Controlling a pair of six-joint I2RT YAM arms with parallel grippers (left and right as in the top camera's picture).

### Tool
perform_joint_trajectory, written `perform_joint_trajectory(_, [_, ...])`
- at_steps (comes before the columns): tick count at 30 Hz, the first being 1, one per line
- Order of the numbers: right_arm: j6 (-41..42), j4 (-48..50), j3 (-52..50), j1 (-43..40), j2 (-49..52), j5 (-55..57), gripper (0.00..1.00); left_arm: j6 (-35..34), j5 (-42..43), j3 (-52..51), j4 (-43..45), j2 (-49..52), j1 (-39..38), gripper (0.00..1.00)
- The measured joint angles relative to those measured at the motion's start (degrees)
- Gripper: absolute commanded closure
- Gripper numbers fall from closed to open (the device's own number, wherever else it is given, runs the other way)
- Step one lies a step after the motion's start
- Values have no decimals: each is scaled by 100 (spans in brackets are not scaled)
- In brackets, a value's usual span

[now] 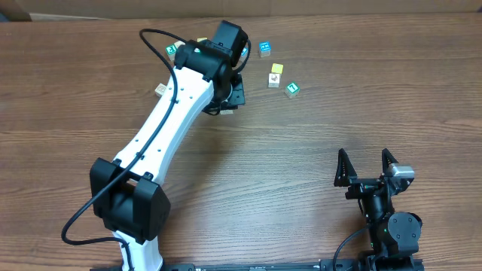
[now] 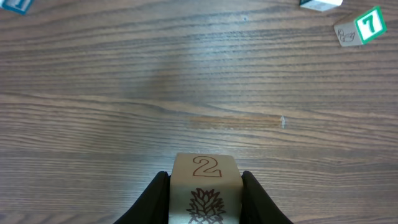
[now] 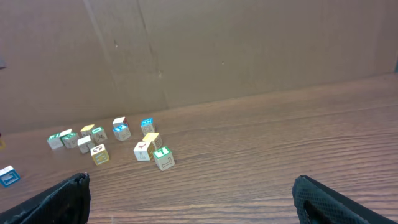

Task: Form a horizontal line
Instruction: 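Carry the '2' block with the left gripper toward the table center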

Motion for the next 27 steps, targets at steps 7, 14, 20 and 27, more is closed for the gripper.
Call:
perform_joint_trajectory(7, [0, -2, 0, -2, 0, 0, 0, -94, -2, 0, 24, 136, -92, 96])
perform_joint_trajectory(14, [0, -2, 0, -2, 0, 0, 0, -468, -2, 0, -2, 138, -96, 96])
perform_joint_trajectory(20, [-2, 2, 0, -2, 0, 0, 0, -667, -162, -225, 247, 138, -236, 96])
perform_joint_trajectory(27, [0, 2, 0, -2, 0, 0, 0, -942, -612, -931, 883, 138, -407, 92])
